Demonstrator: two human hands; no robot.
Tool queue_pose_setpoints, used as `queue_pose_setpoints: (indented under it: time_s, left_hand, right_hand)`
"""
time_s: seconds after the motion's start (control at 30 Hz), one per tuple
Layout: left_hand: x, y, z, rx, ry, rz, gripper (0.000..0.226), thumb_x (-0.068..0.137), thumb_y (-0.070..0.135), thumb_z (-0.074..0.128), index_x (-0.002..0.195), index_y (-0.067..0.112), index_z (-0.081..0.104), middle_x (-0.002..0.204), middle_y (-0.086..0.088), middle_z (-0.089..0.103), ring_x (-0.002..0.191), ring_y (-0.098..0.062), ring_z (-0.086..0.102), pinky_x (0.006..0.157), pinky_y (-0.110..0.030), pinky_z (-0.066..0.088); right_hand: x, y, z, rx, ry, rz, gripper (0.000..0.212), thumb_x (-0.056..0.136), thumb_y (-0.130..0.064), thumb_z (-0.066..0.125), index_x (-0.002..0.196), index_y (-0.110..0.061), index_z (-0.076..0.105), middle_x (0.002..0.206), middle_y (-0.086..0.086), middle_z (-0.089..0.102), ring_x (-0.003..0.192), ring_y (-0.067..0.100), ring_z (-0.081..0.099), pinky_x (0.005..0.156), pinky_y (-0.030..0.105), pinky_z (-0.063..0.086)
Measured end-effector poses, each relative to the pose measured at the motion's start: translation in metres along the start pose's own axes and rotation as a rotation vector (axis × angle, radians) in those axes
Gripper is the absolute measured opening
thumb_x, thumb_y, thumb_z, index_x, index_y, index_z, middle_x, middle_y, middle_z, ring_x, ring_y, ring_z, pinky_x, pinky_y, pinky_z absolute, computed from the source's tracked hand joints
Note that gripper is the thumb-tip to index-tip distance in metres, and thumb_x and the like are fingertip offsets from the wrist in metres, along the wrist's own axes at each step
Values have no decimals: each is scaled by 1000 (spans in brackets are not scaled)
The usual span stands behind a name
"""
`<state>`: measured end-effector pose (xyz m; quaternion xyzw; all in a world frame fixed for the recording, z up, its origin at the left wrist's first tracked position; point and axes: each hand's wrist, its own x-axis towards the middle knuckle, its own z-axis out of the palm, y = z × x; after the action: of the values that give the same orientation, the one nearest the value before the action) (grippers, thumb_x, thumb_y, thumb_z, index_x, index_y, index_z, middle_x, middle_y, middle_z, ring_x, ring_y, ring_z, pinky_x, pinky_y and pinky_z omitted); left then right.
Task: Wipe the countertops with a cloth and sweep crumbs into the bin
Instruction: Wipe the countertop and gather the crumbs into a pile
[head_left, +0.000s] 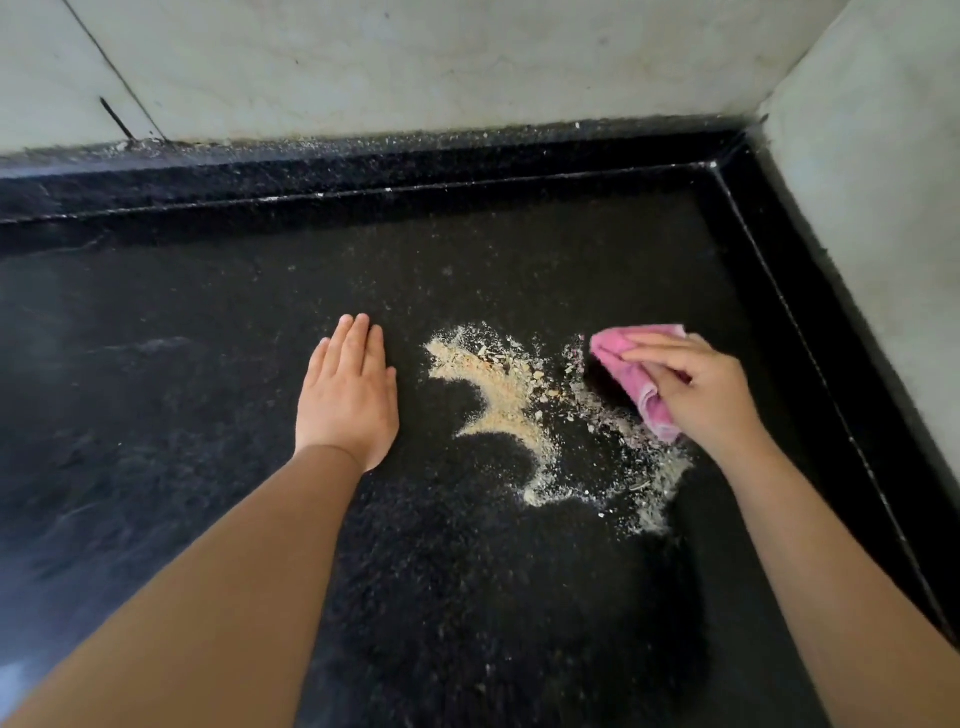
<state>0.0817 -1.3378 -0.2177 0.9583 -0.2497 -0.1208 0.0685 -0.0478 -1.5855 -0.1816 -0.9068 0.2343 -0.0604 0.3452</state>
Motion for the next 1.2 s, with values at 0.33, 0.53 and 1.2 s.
queue_pose_setpoints:
  time_s: [0.33,0.53,1.2]
  left_hand:
    - [-30,2,5,-120,150,26,48,97,16,34,138,-8,26,147,-22,24,139,-31,17,113,-38,9]
    - [-56,19,14,-159,125,92,46,95,11,39,135,-11,29,145,-24,28,137,-34,21,111,-36,11]
    - [-60,12,22,-124,100,-25,49,97,17,32,139,-7,24,149,-20,21,140,-29,12,114,-34,6]
  right_hand:
    - [-15,72,-30,-110,278,322,33,85,9,42,105,-1,66,121,9,59,115,26,52,95,17,34]
    - [-70,20,24,-8,213,212,27,86,6,49,104,-3,67,117,6,60,114,24,46,96,17,25]
    - [-44,8,27,-132,296,185,27,80,13,47,94,3,68,111,9,64,105,22,55,84,7,23]
